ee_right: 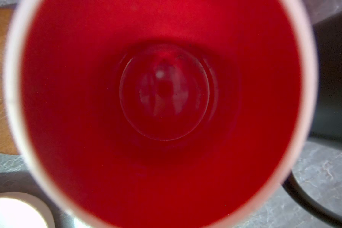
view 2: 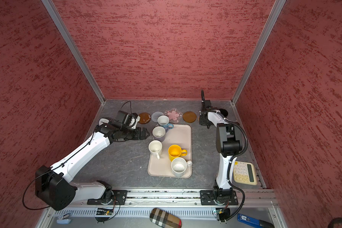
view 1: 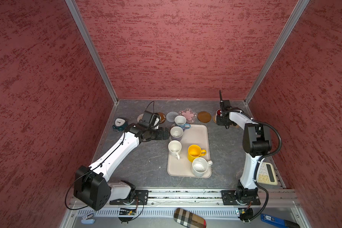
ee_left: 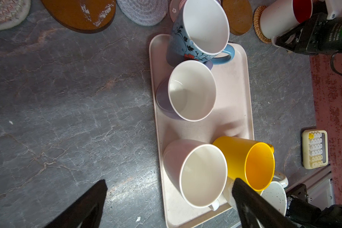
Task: Place cups on coasters
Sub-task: Place the cup on the coaster.
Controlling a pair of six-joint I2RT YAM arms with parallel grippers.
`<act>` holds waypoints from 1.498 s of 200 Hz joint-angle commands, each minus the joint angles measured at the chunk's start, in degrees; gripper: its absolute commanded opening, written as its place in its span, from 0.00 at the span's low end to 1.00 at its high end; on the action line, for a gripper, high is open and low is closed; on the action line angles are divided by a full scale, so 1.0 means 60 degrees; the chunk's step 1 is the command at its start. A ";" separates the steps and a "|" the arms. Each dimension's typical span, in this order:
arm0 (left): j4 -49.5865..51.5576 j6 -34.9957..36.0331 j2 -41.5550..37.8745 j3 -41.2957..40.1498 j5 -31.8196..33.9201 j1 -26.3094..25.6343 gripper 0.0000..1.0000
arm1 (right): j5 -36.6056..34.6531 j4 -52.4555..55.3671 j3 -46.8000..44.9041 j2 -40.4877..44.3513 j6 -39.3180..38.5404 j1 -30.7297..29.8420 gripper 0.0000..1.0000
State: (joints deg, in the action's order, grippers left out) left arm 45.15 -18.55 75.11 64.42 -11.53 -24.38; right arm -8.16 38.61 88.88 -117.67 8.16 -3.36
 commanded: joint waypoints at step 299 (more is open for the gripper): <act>0.0386 -0.0336 -0.1706 -0.0314 -0.0473 -0.0112 1.00 | 0.1744 0.0712 -0.3372 0.5196 0.0077 -0.0525 0.45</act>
State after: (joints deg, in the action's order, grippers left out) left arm 46.74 -19.90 65.56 63.59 -13.13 -24.53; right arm -3.16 36.93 70.83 -90.06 8.86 -4.23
